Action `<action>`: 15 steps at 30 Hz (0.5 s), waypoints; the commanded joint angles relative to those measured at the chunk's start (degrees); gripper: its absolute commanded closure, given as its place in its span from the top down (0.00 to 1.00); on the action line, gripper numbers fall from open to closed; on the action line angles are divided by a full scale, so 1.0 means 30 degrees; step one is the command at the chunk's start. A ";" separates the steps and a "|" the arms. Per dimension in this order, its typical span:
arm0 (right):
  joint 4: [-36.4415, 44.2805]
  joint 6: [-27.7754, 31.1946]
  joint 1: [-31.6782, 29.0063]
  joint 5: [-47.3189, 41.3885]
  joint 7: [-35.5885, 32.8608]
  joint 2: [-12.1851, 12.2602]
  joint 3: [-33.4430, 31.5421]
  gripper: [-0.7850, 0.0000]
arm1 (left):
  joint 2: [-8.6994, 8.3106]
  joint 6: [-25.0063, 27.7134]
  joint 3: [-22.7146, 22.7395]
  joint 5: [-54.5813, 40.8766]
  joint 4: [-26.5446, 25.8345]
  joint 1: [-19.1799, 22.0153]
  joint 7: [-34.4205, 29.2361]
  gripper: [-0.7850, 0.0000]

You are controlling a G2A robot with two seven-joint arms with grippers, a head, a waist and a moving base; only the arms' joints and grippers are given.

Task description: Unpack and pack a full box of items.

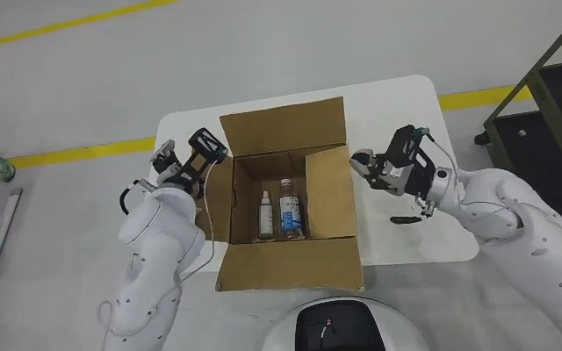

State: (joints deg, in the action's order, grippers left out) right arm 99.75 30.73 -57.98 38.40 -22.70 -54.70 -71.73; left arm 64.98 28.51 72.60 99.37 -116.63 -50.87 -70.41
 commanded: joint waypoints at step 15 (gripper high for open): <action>0.2296 -0.0697 -0.5337 0.0206 -0.1033 0.0726 -0.5144 0.00 | 0.0976 -0.3137 -0.2951 -1.4017 0.0942 0.0066 0.1532 1.00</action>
State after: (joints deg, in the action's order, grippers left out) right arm 106.34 28.69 -73.47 38.94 -25.69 -52.55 -86.90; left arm 67.79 19.48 64.57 59.89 -114.60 -50.62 -65.55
